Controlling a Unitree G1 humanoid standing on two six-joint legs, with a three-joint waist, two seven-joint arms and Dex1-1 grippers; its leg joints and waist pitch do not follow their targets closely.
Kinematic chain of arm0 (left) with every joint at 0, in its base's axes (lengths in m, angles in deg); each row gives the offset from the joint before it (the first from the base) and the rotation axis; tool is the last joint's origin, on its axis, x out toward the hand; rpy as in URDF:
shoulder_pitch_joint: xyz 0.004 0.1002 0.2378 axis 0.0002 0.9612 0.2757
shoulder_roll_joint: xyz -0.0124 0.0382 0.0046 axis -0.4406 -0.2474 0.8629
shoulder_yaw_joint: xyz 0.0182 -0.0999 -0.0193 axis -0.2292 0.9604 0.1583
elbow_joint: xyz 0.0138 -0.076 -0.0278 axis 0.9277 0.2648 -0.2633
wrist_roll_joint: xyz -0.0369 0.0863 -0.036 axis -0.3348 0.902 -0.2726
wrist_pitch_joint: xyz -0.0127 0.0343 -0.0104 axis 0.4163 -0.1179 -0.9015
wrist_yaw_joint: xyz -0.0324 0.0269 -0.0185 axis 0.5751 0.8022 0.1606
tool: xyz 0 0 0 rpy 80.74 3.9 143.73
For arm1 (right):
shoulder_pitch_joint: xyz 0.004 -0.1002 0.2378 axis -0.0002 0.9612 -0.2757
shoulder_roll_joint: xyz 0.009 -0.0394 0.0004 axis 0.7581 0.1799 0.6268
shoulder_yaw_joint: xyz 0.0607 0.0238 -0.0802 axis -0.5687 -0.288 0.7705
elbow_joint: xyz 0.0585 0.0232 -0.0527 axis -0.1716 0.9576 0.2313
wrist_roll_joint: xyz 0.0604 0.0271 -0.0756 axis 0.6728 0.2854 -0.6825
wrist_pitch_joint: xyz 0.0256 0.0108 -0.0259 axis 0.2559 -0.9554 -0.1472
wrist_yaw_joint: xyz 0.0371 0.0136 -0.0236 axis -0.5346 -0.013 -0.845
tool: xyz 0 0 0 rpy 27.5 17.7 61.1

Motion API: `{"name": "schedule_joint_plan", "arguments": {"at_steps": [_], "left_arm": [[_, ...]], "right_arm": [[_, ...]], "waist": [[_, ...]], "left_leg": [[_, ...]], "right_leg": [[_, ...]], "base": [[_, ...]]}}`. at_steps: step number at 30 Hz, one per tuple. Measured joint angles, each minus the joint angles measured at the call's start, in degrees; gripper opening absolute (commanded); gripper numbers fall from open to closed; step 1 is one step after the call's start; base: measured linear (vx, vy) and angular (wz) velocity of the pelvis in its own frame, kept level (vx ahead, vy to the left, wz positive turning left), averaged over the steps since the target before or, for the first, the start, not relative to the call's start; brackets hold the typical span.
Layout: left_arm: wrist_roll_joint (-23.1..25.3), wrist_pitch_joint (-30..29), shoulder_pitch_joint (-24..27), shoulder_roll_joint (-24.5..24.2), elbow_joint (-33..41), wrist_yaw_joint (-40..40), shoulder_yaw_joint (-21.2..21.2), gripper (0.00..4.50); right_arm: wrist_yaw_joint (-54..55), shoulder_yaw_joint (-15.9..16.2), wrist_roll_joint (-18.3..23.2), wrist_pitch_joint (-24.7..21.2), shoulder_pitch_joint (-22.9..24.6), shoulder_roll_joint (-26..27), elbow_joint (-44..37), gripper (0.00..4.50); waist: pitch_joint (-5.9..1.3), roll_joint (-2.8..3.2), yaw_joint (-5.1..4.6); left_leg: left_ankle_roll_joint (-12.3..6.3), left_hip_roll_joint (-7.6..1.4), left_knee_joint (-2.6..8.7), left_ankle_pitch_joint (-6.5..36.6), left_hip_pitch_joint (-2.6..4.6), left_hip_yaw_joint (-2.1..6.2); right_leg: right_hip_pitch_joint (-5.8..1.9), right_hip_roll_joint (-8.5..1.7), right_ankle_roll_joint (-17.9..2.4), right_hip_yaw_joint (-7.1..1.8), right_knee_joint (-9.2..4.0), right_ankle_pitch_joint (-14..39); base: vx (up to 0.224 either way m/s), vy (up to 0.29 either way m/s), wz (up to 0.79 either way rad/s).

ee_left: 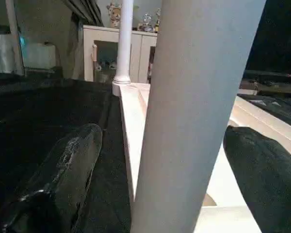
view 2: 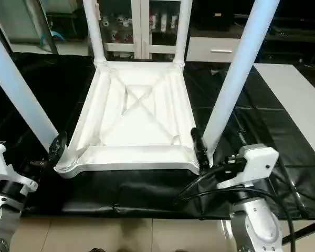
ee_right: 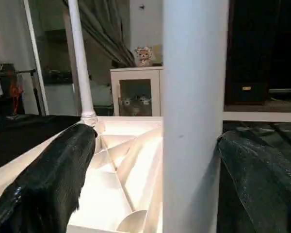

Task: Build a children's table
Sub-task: Flip table

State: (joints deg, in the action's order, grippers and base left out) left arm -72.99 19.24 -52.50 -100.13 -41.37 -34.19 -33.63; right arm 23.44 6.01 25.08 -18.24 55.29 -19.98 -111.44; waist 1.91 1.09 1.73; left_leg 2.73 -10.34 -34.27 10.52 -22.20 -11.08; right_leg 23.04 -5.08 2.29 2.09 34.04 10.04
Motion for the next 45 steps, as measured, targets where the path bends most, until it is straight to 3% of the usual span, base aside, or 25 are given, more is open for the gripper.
{"name": "schedule_joint_plan", "arguments": {"at_steps": [1, 2, 5, 6, 8, 9, 10, 11, 12, 13, 14, 15, 16, 17, 19, 22, 26, 35, 38, 41, 43, 45], "left_arm": [[0.08, 0.00, -0.22, -0.08, 0.00, 0.09, 0.00, 4.50], [0.39, -0.01, -0.49, -0.18, 0.01, 0.37, -0.04, 4.50], [1.29, -0.09, -1.05, -0.53, 0.01, 0.97, -0.21, 4.50], [1.60, -0.15, -1.04, -0.47, 0.00, 1.15, -0.52, 4.50], [2.33, -0.23, -0.82, 0.13, 0.01, 1.43, -1.41, 4.50], [2.80, -0.28, -0.67, 0.23, 0.00, 1.64, -1.88, 4.50], [3.06, -0.28, -0.70, 0.20, 0.01, 1.79, -2.02, 4.50], [3.40, -0.29, -1.50, -0.09, -0.02, 1.93, -2.28, 4.50], [3.51, -0.18, -2.28, 0.04, 0.13, 1.97, -2.69, 4.50], [3.84, 0.01, -2.40, 0.25, 0.22, 2.07, -2.87, 4.50], [4.36, -0.05, -1.86, 1.02, 0.00, 2.17, -3.68, 4.50], [4.52, -0.03, -0.88, 1.12, 0.04, 2.18, -4.03, 4.50], [4.73, -0.09, -0.50, 0.93, -0.10, 2.21, -4.12, 4.50], [5.30, -0.17, -1.13, 0.66, -0.16, 2.55, -4.10, 4.50], [6.51, -0.10, -1.82, 0.62, -0.21, 3.20, -4.15, 4.50], [7.97, -0.30, -2.40, 0.61, -0.80, 4.47, -4.62, 4.50], [8.81, -0.44, -3.94, 0.71, -2.31, 4.96, -4.84, 4.50], [9.96, -2.42, -10.80, 1.94, -6.29, 9.97, -2.52, 4.50], [9.78, -2.95, -12.74, 2.10, -6.87, 10.59, -1.85, 4.50], [9.12, -3.18, -14.51, 2.15, -7.82, 10.59, -1.76, 4.50], [9.06, -3.18, -15.26, 1.99, -8.05, 10.51, -1.79, 4.50], [9.08, -3.33, -16.49, 1.59, -8.42, 10.24, -1.89, 4.50]], "right_arm": [[0.02, 0.01, -0.09, 0.00, 0.00, -0.04, 0.00, 4.45], [0.07, 0.01, -0.29, 0.00, -0.01, -0.07, 0.00, 4.45], [0.58, 0.06, -0.50, -0.01, 0.01, -0.10, 0.01, 4.45], [0.66, 0.08, -0.54, -0.02, 0.08, -0.10, 0.02, 4.45], [0.88, 0.23, -0.64, -0.13, 0.10, -0.13, 0.00, 4.45], [0.94, 0.39, -0.64, -0.14, 0.04, -0.11, -0.01, 4.45], [0.95, 0.53, -0.64, -0.15, 0.17, -0.07, 0.00, 4.45], [0.98, 0.59, -0.64, -0.13, 1.10, 0.03, -0.49, 4.45], [0.98, 0.34, -0.65, -0.15, 2.02, -0.14, -0.92, 4.45], [0.97, 0.37, -0.68, -0.22, 2.02, -0.37, -1.07, 4.45], [1.04, 0.10, -0.70, -0.39, 1.90, -0.96, -1.11, 4.45], [1.07, 0.13, -0.70, -0.62, 1.57, -1.16, -1.12, 4.45], [1.08, 0.06, -0.69, -0.84, 1.52, -1.27, -1.21, 4.45], [1.09, 0.07, -0.74, -1.29, 2.31, -1.02, -0.94, 4.45], [0.72, 0.74, -0.81, -2.34, 3.41, -1.86, -0.81, 4.45], [0.03, 0.95, -0.78, -3.53, 2.36, -3.01, -0.04, 4.45], [-1.07, 2.27, -0.53, -4.85, -0.45, -3.41, 0.80, 4.45], [-4.89, 5.51, 0.06, -7.78, -5.23, -5.86, 3.57, 4.45], [-5.71, 5.99, 0.08, -8.20, -6.91, -5.87, 4.95, 4.45], [-6.59, 7.38, -0.28, -8.57, -8.93, -5.87, 7.15, 4.45], [-7.16, 8.16, -0.36, -8.79, -9.83, -5.73, 8.18, 4.45], [-7.55, 8.76, -0.37, -8.83, -10.86, -5.43, 9.90, 4.45]], "waist": [[-0.11, 0.03, 0.01], [-0.62, 0.15, -0.01], [-1.26, 0.44, -0.09], [-1.21, 0.48, -0.16], [-0.64, 0.84, -0.74], [-0.14, 1.45, -1.63], [0.44, 2.24, -2.14], [0.92, 1.98, -1.94], [0.79, 0.85, -1.28], [0.46, -0.44, -0.59], [0.26, -0.68, 0.04], [0.47, -0.19, 0.79], [0.44, 1.21, 0.77], [0.50, 1.95, 0.24], [0.50, 2.20, -0.32], [0.67, 1.75, -1.52], [0.91, 1.37, -2.61], [1.71, 0.41, -2.78], [1.93, -0.16, -2.79], [2.02, -0.26, -2.82], [2.13, -0.26, -2.73], [2.52, -0.96, -2.30]], "left_leg": [[-0.02, -0.03, -0.15, -0.02, -0.22, 0.03], [-0.47, -0.11, -0.35, -0.46, -1.04, 0.07], [-1.30, -0.21, -0.87, -1.00, -2.87, 0.13], [-1.08, -0.28, -0.92, -0.86, -2.85, 0.08], [-0.92, -0.44, -0.92, -0.64, -1.76, 0.20], [-0.84, -0.57, -0.90, -0.52, -1.03, 0.95], [-0.83, -0.81, -0.53, -0.52, -0.85, 1.30], [-0.83, -0.66, -0.09, -0.53, -0.21, 0.98], [-0.83, -0.64, -0.09, -0.53, 0.10, -0.19], [-0.80, -0.25, -0.26, -0.56, 0.38, -1.26], [0.05, 0.28, -1.40, 0.35, 0.26, -0.59], [0.44, 0.58, -2.92, 2.33, 0.09, 1.10], [0.52, 0.89, -3.29, 2.19, -0.06, 3.39], [0.70, 0.86, -3.25, 1.77, -0.03, 3.82], [0.71, 0.95, -2.50, 1.78, 0.12, 3.82], [0.71, 1.14, -1.30, 1.78, 0.20, 3.85], [0.71, 1.13, -1.13, 1.79, 0.25, 3.87], [0.70, 1.43, -0.98, 1.79, 0.40, 3.74], [0.70, 1.44, -0.55, 1.79, 0.39, 3.73], [0.70, 1.44, -0.09, 1.80, 0.40, 3.72], [0.70, 1.44, 0.17, 1.80, 0.28, 3.54], [0.71, 1.35, 0.84, 1.80, 0.58, 2.87]], "right_leg": [[0.14, 0.05, -0.01, 0.01, 0.00, -0.18], [0.82, 0.19, -0.51, 0.08, -0.01, -0.67], [2.29, 0.24, -0.67, 0.28, -0.24, -1.48], [2.23, 0.17, -0.65, 0.36, -0.39, -1.51], [1.33, 0.02, 0.15, 1.33, -1.23, -0.85], [-0.13, -0.05, 0.49, 2.77, -2.25, -0.59], [-1.61, -0.11, 0.35, 3.70, -2.41, 0.00], [-1.83, -0.44, -0.83, 3.75, 1.19, 3.08], [-2.45, -0.55, -1.86, 3.18, 4.19, 4.51], [-3.19, -0.51, 0.04, 1.32, 5.56, 6.18], [-2.40, -0.43, 0.04, 0.36, 5.84, 6.96], [-2.00, -0.50, 0.05, 0.48, 5.79, 6.95], [-2.20, -0.46, 0.05, 1.31, 5.68, 6.94], [-2.04, -0.19, 0.02, 1.58, 5.39, 6.88], [-2.31, 0.16, -0.06, 1.22, 4.37, 6.82], [-2.86, 0.23, -0.50, 1.28, 2.52, 5.96], [-3.10, 0.22, -0.52, 1.46, 1.40, 5.66], [-3.13, -0.15, -0.52, 1.58, 0.38, 5.66], [-3.14, -0.19, -0.52, 1.76, -0.26, 5.66], [-3.18, -0.19, -0.52, 1.94, -0.95, 5.66], [-3.30, -0.23, -0.52, 1.92, -0.98, 5.66], [-2.97, -0.36, -0.51, 1.89, -1.02, 5.68]], "base": [[0.000, 0.000, 0.00], [0.000, 0.000, 0.00], [0.000, 0.000, 0.00], [-0.058, 0.020, 0.00], [-0.080, 0.025, -0.03], [-0.078, 0.038, -0.05], [-0.117, 0.044, -0.04], [-0.141, 0.017, 0.01], [-0.111, -0.005, 0.02], [-0.007, -0.076, 0.05], [0.000, 0.000, 0.00], [-0.002, -0.029, -0.21], [-0.030, 0.058, -0.23], [-0.030, 0.058, -0.23], [-0.062, 0.041, -0.01], [-0.023, 0.011, -0.01], [0.000, 0.000, 0.00], [0.000, 0.000, 0.00], [0.000, 0.000, 0.00], [0.000, 0.000, 0.00], [0.000, 0.000, 0.00], [-0.040, -0.012, 0.03]]}}
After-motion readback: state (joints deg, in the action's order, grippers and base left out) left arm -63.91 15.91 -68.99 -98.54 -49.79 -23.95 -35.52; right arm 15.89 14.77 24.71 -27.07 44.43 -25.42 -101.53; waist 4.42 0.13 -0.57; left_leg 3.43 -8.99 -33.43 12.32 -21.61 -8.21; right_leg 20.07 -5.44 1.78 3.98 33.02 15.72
